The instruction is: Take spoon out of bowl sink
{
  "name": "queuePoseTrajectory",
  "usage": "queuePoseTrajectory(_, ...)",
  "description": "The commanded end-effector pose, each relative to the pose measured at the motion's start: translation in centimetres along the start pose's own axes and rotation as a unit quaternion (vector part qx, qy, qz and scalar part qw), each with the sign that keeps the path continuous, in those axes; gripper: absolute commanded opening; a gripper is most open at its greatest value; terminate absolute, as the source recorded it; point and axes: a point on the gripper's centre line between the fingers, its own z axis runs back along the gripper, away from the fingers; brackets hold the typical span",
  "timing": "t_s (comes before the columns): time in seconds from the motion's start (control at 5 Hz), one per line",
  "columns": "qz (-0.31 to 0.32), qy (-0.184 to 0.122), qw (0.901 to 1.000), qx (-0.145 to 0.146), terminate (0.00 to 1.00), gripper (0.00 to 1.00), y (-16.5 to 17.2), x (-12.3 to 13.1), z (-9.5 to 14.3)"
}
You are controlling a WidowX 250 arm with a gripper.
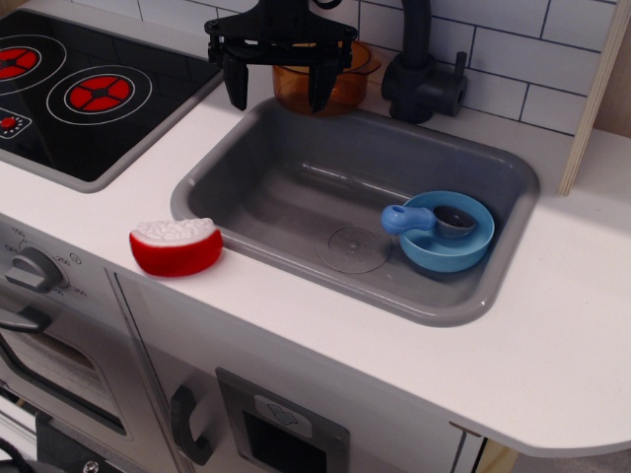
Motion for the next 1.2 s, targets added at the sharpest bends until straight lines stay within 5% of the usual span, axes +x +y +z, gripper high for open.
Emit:
queuePoseTrajectory(0.0, 0.0, 0.0, 1.0, 0.0, 0.0, 1.0, 0.0, 0.0, 0.0)
queuePoseTrajectory(0.2, -0.088, 0.036, 0.9953, -0.016, 0.0, 1.0, 0.1, -1.1, 0.7)
queuePoseTrajectory(0.6, -0.257, 0.003, 0.9649, -0.054, 0.0, 1.0, -1.9, -3.7, 1.0)
queuePoseTrajectory(1.0, -0.408, 0.02, 0.9104, -0.069, 0.0, 1.0, -5.2, -5.5, 0.4)
